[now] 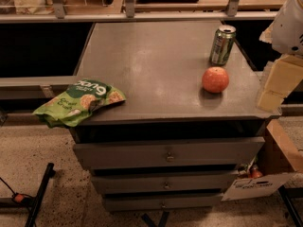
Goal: Move green can near green rice chip bag
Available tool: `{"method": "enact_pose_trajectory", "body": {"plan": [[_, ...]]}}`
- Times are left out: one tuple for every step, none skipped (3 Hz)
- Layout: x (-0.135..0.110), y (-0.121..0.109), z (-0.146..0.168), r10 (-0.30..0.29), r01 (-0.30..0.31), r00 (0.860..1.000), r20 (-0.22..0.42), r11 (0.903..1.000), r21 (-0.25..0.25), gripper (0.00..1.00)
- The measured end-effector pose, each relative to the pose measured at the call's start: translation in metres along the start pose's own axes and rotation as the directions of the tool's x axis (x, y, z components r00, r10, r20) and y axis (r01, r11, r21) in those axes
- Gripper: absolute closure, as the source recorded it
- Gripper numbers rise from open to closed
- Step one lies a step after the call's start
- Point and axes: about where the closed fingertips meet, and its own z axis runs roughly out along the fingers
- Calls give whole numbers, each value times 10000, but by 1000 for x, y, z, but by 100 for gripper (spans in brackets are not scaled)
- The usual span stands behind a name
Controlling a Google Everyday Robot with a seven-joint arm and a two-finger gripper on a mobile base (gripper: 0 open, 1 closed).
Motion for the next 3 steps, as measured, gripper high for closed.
{"method": "enact_pose_trajectory", "body": {"plan": [[0, 0, 0, 1, -1, 10000, 2, 10000, 2, 0], [9, -31, -4, 753, -805, 9942, 769, 9946, 661, 0], [15, -96, -9, 1915, -2272, 9581, 2132, 9610, 1579, 0]]}}
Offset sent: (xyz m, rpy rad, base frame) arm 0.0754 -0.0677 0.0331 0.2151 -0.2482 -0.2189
